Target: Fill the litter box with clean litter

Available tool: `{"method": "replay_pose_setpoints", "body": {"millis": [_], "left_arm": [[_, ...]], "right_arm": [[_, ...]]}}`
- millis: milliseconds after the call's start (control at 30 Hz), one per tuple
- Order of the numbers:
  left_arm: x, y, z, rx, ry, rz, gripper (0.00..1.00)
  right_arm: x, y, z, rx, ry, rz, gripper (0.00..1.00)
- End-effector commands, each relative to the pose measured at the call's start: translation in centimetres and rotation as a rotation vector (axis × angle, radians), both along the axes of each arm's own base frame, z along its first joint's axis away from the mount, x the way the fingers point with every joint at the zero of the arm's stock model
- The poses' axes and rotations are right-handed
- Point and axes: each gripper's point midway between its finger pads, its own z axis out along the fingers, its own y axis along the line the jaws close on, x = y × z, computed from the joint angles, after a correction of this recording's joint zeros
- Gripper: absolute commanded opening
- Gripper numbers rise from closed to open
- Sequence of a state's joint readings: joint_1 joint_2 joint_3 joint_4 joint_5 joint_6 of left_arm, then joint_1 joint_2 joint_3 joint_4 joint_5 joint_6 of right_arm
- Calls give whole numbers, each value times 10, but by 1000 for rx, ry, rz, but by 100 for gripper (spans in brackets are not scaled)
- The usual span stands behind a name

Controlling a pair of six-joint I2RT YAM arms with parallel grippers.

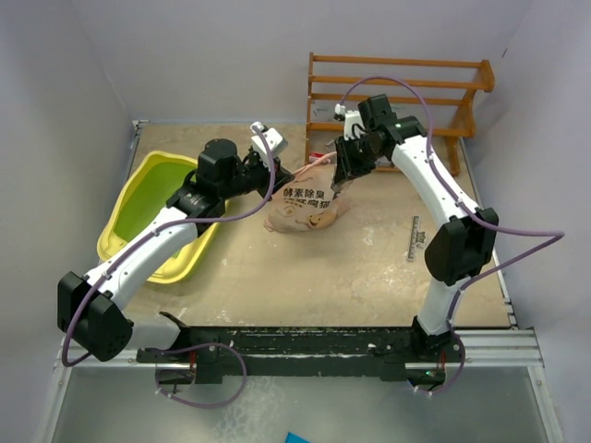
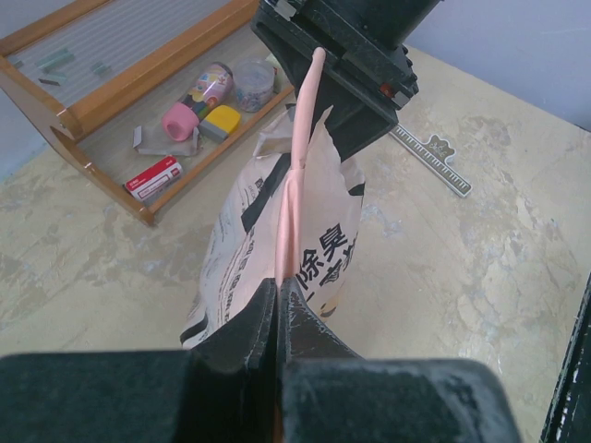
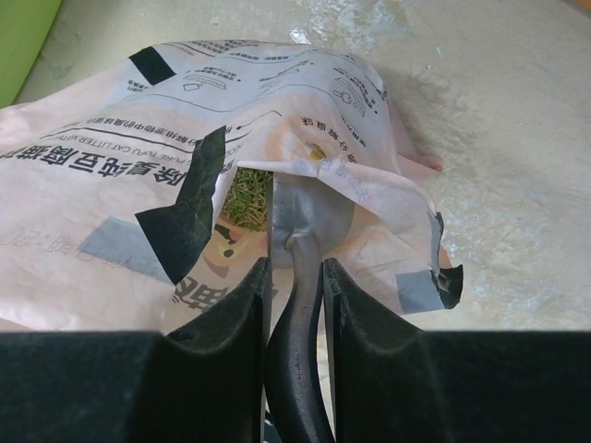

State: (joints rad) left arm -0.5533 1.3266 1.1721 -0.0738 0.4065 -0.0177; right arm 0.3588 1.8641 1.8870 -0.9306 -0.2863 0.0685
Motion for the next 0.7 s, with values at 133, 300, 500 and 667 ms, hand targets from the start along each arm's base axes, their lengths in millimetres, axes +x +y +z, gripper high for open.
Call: {"method": "replay_pose_setpoints", "body": {"millis": [133,300,500,667], "left_arm": [[-11,-5,66,-135,-139,-34,0],[-11,-5,63,-134,-131,-33,0],[-11,-6,60,-133,-123,-34,0],[-11,-6,59,-132,-122,-34,0]], "right_arm": [[-22,13,-36,73,147,33,0],[-19,20,-41,122,157,37,0],[-20,31,-41,220,176,57,0],[-22,39,-31,280,177,84,0]]}}
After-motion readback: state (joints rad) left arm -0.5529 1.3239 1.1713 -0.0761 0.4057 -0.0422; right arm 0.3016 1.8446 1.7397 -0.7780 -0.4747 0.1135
